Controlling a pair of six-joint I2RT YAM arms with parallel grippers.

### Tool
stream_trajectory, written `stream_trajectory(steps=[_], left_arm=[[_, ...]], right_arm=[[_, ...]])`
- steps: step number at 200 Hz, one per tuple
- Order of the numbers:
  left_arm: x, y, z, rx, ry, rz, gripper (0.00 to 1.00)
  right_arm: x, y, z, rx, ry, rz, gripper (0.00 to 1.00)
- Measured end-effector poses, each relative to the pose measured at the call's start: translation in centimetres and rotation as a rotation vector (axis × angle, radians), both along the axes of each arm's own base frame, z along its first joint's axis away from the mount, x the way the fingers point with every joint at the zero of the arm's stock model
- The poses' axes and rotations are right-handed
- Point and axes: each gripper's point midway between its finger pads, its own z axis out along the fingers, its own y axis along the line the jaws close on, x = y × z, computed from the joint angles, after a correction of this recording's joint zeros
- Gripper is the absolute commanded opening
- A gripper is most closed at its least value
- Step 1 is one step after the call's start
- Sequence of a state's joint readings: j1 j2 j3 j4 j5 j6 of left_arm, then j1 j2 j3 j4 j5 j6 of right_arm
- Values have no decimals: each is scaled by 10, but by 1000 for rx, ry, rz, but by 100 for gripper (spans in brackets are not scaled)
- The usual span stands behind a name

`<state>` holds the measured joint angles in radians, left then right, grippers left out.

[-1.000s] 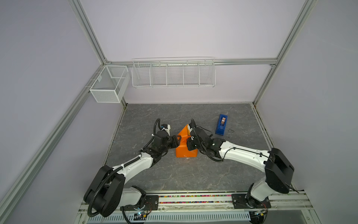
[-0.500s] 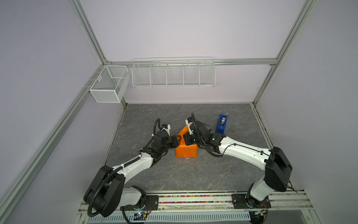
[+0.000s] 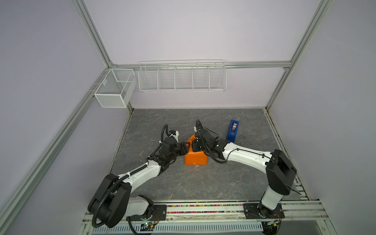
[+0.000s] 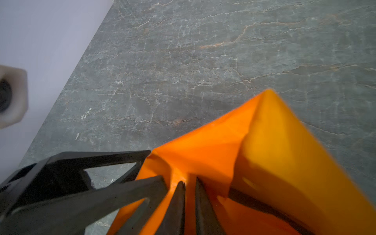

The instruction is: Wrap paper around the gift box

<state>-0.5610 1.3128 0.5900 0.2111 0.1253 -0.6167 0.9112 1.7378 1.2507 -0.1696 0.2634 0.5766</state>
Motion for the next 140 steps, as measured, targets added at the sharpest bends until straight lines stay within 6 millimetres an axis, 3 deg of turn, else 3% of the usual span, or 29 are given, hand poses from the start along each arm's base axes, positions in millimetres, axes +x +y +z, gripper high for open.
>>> stream_trajectory(steps=[63,86,113,128,140], left_arm=[[-1,0,0,-3,3,-2,49],[-1,0,0,-3,3,-2,49],[0,0,0,-3,3,-1,49],[0,0,0,-3,3,-1,49],[-1,0,0,-3,3,-1,49]], right_arm=[[-11,-24,2,-28,2,-27,13],[-21,-31,17,-24,-4,-3,17],[-25,-46,66,31,-88,15,30],[-23,-65,87,64,-143,-14,47],[-17,-87,93,86,-162,-75,58]])
